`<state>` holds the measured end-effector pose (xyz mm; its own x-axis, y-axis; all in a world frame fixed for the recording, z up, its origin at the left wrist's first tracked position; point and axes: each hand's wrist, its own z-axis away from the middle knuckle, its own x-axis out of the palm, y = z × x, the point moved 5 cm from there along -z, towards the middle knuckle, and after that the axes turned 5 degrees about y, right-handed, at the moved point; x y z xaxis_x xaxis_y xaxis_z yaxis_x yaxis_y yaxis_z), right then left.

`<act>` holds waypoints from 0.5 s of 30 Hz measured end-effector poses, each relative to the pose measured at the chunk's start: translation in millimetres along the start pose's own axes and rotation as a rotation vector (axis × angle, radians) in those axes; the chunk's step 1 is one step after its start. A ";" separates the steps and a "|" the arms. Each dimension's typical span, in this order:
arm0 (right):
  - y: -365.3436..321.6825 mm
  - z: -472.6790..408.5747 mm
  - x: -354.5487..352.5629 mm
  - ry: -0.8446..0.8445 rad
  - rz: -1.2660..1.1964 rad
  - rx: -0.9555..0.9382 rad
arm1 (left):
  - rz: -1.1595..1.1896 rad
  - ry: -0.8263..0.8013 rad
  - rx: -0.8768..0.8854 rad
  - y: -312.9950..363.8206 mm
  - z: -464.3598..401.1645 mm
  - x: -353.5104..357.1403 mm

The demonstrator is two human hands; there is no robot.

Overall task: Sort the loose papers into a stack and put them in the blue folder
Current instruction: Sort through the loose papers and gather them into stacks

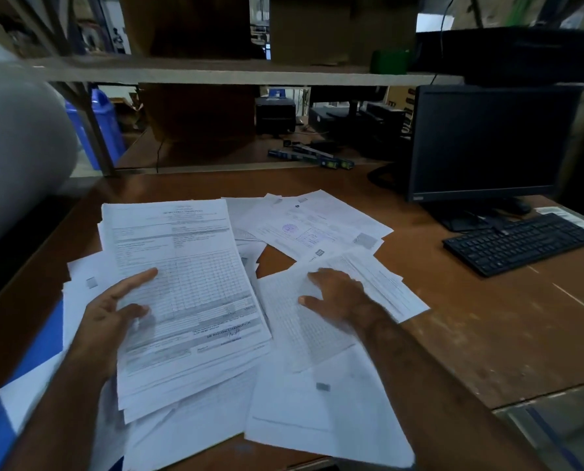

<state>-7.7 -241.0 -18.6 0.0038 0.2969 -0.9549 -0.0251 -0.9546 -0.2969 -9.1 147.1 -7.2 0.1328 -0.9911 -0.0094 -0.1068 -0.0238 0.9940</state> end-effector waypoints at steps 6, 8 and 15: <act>-24.8 -19.6 8.5 -0.296 -0.037 -0.194 | 0.032 0.022 -0.011 3.1 1.1 -5.3; -43.2 -19.5 12.4 -0.329 -0.069 -0.248 | 0.038 0.046 0.005 7.5 3.4 -6.3; -23.4 -14.8 -9.6 0.137 0.030 0.057 | 0.046 0.049 0.003 1.4 0.1 -20.9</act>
<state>7.7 -221.8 -2.5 0.1380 0.2582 -0.9562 -0.0840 -0.9589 -0.2711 -12.1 167.8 -5.6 0.1761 -0.9835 0.0417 -0.1167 0.0212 0.9929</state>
